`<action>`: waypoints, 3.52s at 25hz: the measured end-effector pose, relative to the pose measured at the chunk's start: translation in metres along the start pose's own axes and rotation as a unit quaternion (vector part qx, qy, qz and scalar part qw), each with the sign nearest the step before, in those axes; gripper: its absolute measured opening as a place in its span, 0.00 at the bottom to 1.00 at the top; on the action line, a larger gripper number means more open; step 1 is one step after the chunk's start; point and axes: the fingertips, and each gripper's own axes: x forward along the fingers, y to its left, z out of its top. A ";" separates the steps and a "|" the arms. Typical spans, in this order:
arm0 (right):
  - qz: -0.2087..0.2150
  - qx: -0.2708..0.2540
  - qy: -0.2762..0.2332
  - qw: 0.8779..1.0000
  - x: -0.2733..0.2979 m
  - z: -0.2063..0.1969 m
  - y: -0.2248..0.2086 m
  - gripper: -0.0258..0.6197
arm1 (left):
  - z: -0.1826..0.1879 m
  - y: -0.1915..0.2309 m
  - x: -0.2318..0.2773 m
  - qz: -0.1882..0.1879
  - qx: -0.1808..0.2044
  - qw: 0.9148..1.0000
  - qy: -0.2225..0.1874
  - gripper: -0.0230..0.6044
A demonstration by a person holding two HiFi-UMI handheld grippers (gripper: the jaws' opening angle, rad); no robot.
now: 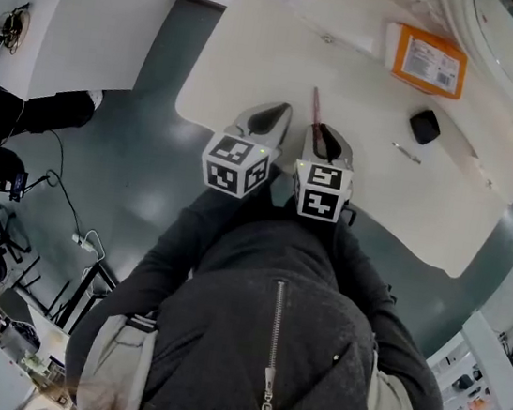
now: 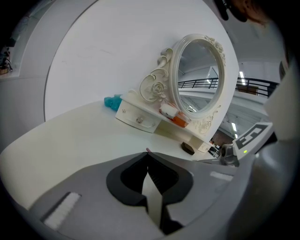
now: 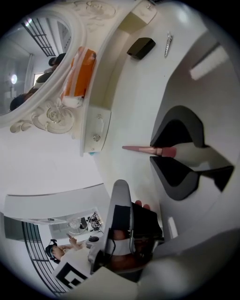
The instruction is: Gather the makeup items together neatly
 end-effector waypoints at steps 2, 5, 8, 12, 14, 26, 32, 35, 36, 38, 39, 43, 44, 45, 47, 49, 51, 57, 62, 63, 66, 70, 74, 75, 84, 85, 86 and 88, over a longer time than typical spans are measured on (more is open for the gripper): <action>0.003 0.002 -0.001 1.000 0.000 0.000 0.000 0.14 | 0.000 -0.001 0.001 -0.001 0.000 1.000 0.000 0.05; 0.009 0.002 -0.003 1.000 0.000 0.000 -0.001 0.14 | -0.001 -0.003 0.001 -0.002 0.000 1.000 0.002 0.05; 0.011 0.006 -0.012 1.000 0.000 0.003 -0.003 0.14 | -0.003 -0.006 0.003 -0.004 0.003 1.000 0.005 0.05; 0.016 0.013 -0.002 1.000 -0.001 0.001 -0.010 0.14 | -0.004 -0.008 0.003 -0.001 0.004 1.000 0.005 0.05; 0.016 0.011 -0.004 1.000 -0.003 0.001 -0.014 0.14 | -0.003 -0.008 0.002 0.003 0.004 1.000 0.003 0.05; 0.010 0.012 -0.019 1.000 -0.029 -0.003 -0.054 0.14 | -0.007 -0.042 0.015 0.000 0.000 1.000 0.000 0.05; 0.014 0.012 -0.033 0.999 -0.048 -0.008 -0.084 0.14 | -0.013 -0.075 0.032 -0.008 -0.002 1.000 0.000 0.05; 0.013 0.012 -0.038 0.999 -0.059 -0.011 -0.101 0.14 | -0.014 -0.092 0.041 -0.011 -0.002 1.000 -0.001 0.05; 0.013 0.012 -0.039 0.999 -0.062 -0.012 -0.107 0.14 | -0.015 -0.098 0.045 -0.013 -0.001 1.000 -0.001 0.05; 0.012 0.013 -0.041 0.999 -0.069 -0.016 -0.118 0.14 | -0.017 -0.110 0.051 -0.016 0.001 1.000 0.000 0.05; 0.011 0.014 -0.042 0.999 -0.071 -0.018 -0.124 0.14 | -0.018 -0.116 0.055 -0.017 0.003 1.000 0.001 0.05; 0.013 0.018 -0.041 0.999 -0.079 -0.026 -0.143 0.14 | -0.020 -0.137 0.067 -0.024 0.013 1.000 0.005 0.05; 0.015 0.019 -0.040 0.999 -0.081 -0.028 -0.146 0.14 | -0.020 -0.141 0.069 -0.025 0.015 1.000 0.006 0.05; 0.017 0.021 -0.039 0.999 -0.083 -0.030 -0.149 0.14 | -0.020 -0.144 0.071 -0.025 0.017 1.000 0.007 0.05; 0.021 0.020 -0.039 0.999 -0.086 -0.033 -0.156 0.14 | -0.020 -0.151 0.075 -0.026 0.022 0.999 0.008 0.05; 0.025 0.017 -0.039 0.999 -0.088 -0.036 -0.162 0.14 | -0.020 -0.156 0.079 -0.026 0.027 0.999 0.010 0.05; 0.032 0.015 -0.038 0.999 -0.090 -0.039 -0.167 0.14 | -0.021 -0.162 0.082 -0.028 0.032 0.999 0.012 0.05; 0.057 -0.007 -0.027 0.998 -0.094 -0.047 -0.177 0.14 | -0.022 -0.175 0.091 -0.035 0.045 0.998 0.018 0.05; 0.096 -0.070 -0.011 0.993 -0.096 -0.052 -0.175 0.14 | -0.021 -0.181 0.093 -0.036 0.051 0.998 0.020 0.05; 0.103 -0.087 -0.003 0.991 -0.097 -0.055 -0.174 0.14 | -0.021 -0.181 0.093 -0.036 0.051 0.998 0.019 0.05; 0.119 -0.127 0.005 0.985 -0.100 -0.057 -0.177 0.14 | -0.019 -0.183 0.094 -0.035 0.052 0.998 0.017 0.05; 0.148 -0.163 0.007 0.976 -0.102 -0.058 -0.177 0.14 | -0.020 -0.182 0.093 -0.033 0.054 0.998 0.015 0.05; 0.179 -0.209 0.014 0.961 -0.105 -0.061 -0.177 0.14 | -0.020 -0.181 0.092 -0.030 0.051 0.998 0.015 0.05; 0.188 -0.223 0.016 0.957 -0.106 -0.063 -0.175 0.14 | -0.021 -0.180 0.090 -0.028 0.051 0.998 0.014 0.05; 0.243 -0.315 0.035 0.917 -0.107 -0.078 -0.170 0.14 | -0.022 -0.172 0.082 -0.015 0.045 0.999 0.013 0.05; 0.250 -0.324 0.036 0.912 -0.107 -0.079 -0.170 0.14 | -0.022 -0.171 0.082 -0.014 0.046 0.999 0.013 0.05; 0.256 -0.334 0.038 0.907 -0.107 -0.081 -0.170 0.14 | -0.022 -0.171 0.081 -0.013 0.047 0.999 0.014 0.05; 0.264 -0.353 0.043 0.897 -0.107 -0.084 -0.172 0.14 | -0.022 -0.170 0.079 -0.011 0.047 0.999 0.014 0.05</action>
